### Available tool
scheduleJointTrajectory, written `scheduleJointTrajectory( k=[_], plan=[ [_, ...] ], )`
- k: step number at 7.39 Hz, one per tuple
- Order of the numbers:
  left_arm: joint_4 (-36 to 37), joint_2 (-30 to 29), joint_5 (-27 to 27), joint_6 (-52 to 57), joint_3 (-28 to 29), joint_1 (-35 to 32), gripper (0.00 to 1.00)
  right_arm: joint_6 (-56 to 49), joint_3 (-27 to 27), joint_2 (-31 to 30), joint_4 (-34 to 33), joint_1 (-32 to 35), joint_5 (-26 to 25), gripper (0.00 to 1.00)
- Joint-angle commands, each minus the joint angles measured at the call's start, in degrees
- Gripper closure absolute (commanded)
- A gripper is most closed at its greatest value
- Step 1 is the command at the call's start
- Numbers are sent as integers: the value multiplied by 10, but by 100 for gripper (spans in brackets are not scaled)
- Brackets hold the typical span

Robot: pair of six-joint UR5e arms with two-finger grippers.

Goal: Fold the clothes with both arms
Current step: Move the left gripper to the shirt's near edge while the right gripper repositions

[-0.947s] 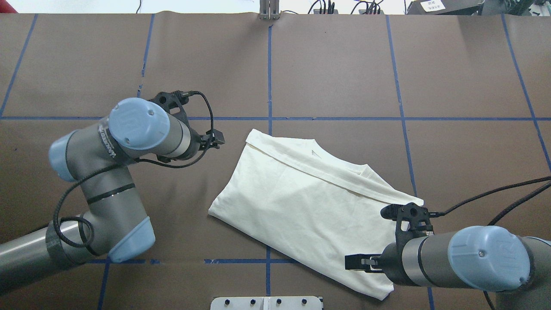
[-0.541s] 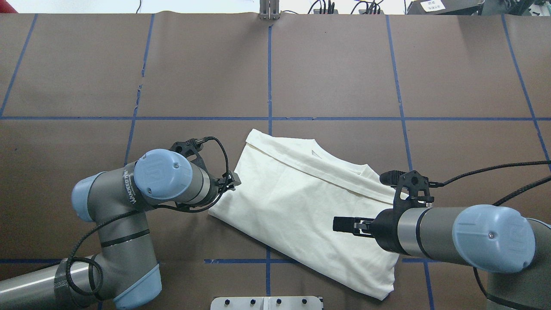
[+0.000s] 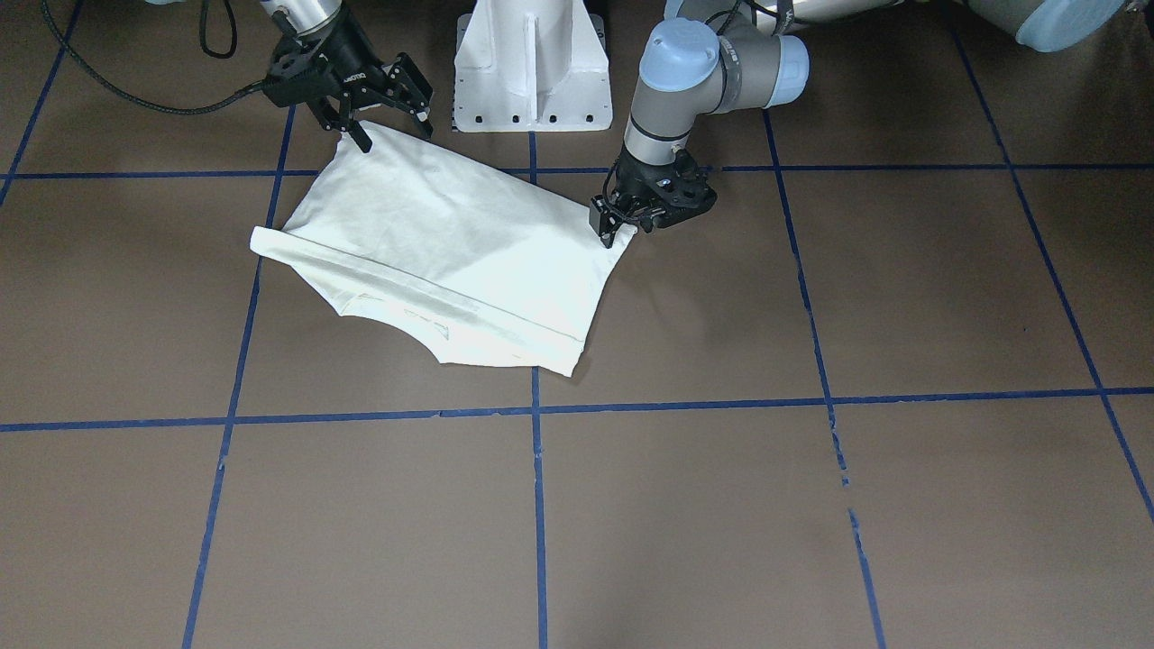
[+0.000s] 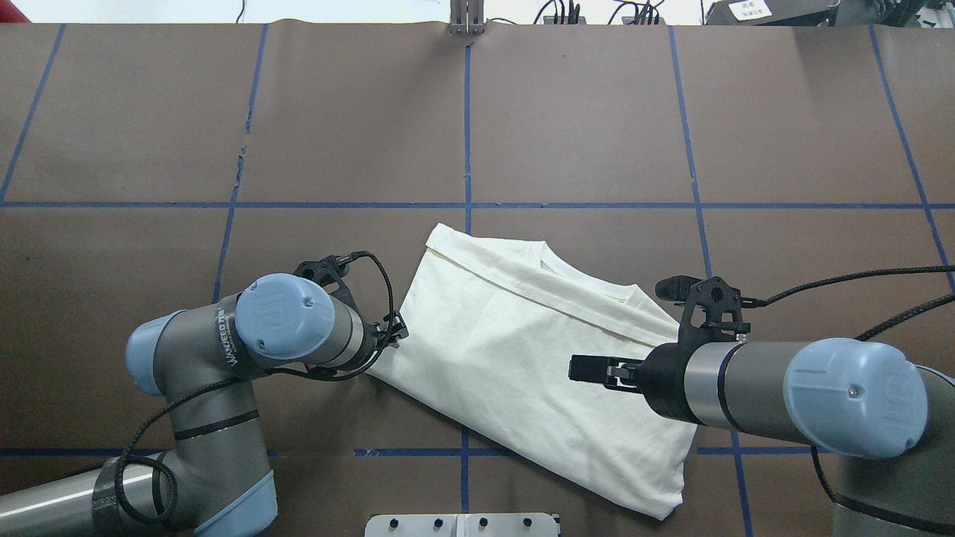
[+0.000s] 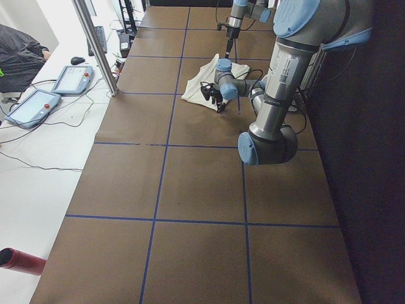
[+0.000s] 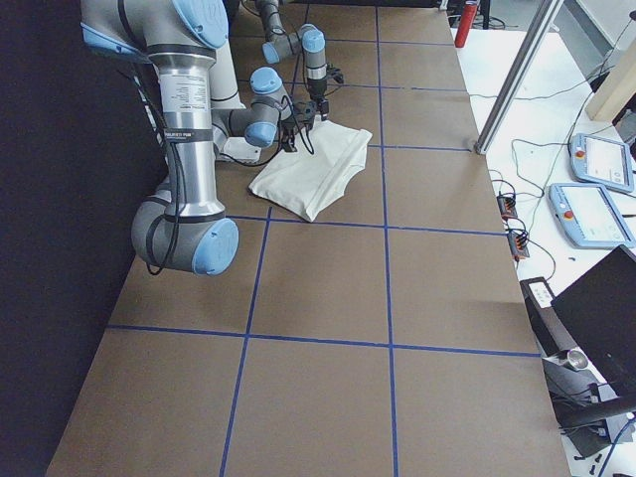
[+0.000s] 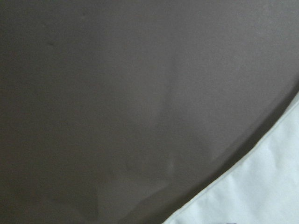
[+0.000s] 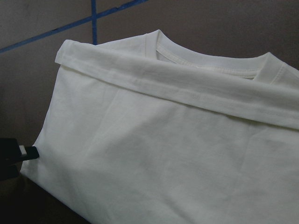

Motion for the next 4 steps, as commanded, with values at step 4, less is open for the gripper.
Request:
scheduleJointTrajectory(
  k=[4],
  plan=[
    [3,2,-1,4,-14,3,100,1,0,1,0,16,4,0]
  ],
)
